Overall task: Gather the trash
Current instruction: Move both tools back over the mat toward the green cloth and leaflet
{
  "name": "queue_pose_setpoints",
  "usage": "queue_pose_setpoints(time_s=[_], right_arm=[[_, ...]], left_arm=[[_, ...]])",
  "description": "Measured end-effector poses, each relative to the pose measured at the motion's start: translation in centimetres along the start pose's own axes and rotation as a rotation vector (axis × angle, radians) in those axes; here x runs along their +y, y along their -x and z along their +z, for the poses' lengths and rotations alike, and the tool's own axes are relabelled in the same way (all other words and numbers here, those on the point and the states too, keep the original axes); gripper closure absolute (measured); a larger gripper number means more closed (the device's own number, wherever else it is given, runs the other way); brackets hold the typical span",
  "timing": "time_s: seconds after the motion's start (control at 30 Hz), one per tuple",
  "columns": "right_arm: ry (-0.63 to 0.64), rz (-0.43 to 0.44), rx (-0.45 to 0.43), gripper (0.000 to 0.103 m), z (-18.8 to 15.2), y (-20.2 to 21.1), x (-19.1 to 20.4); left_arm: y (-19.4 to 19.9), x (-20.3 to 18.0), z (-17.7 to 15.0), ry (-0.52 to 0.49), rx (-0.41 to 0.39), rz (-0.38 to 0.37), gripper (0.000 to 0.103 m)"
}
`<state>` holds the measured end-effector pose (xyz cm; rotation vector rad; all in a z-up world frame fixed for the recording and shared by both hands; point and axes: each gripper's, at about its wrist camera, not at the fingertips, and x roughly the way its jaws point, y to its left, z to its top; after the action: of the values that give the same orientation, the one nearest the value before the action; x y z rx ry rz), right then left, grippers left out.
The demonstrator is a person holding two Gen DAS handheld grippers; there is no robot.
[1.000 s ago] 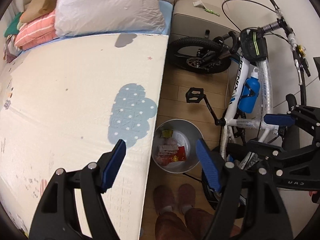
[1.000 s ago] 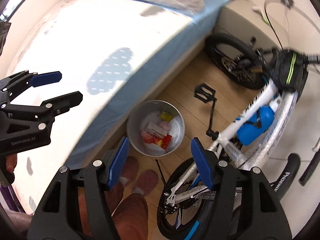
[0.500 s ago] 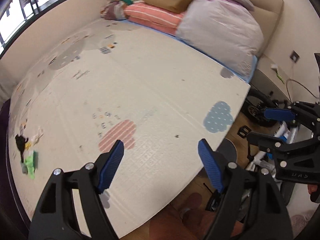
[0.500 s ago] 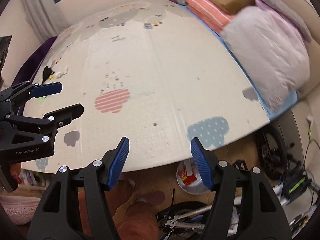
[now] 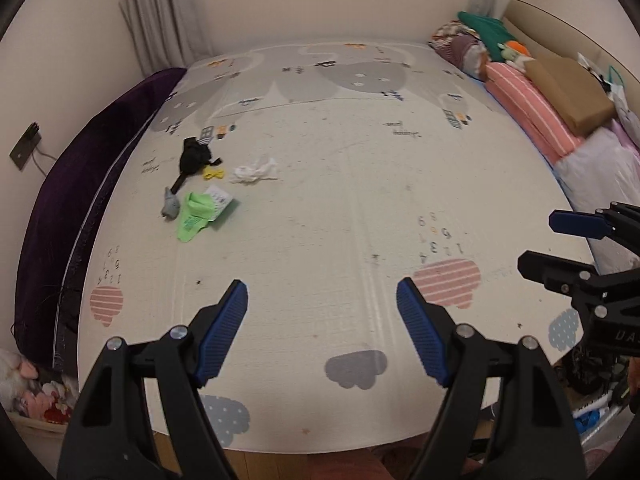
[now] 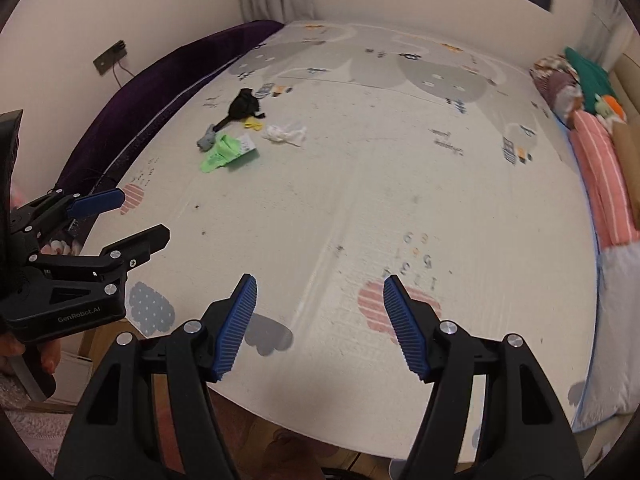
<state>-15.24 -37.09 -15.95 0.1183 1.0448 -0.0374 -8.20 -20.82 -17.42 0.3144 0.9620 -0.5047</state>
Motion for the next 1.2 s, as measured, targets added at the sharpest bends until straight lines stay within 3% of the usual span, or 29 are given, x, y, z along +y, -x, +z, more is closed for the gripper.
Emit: queue_pose_setpoints(time_s=[0.27,0.53,0.77,0.97,1.2], right_arm=[[0.099,0.069,0.042,0.039,10.8,-8.7,8.3],[0.165,0.113,0.084,0.039,17.6,-19.2,13.6],[0.145,0.147,0.158,0.039,19.5,-30.0,14.6],[0.086,0.169,0.229,0.039,19.1,-38.9,14.3],[0.035,0.227,0.246,0.04,18.9,-44.3,14.4]], left_arm=[[-5.4,11.5,3.1,0.098,0.039,0.057,0.026],[-12.6,20.0,4.4,0.183,0.068,0.137,0.026],[-21.4,25.2,4.3,0.265,0.093,0.169,0.026],[-29.2,26.9,4.1,0.246,0.113,0.159,0.026],[-36.3,28.4,3.4,0.218,0.139,0.14,0.028]])
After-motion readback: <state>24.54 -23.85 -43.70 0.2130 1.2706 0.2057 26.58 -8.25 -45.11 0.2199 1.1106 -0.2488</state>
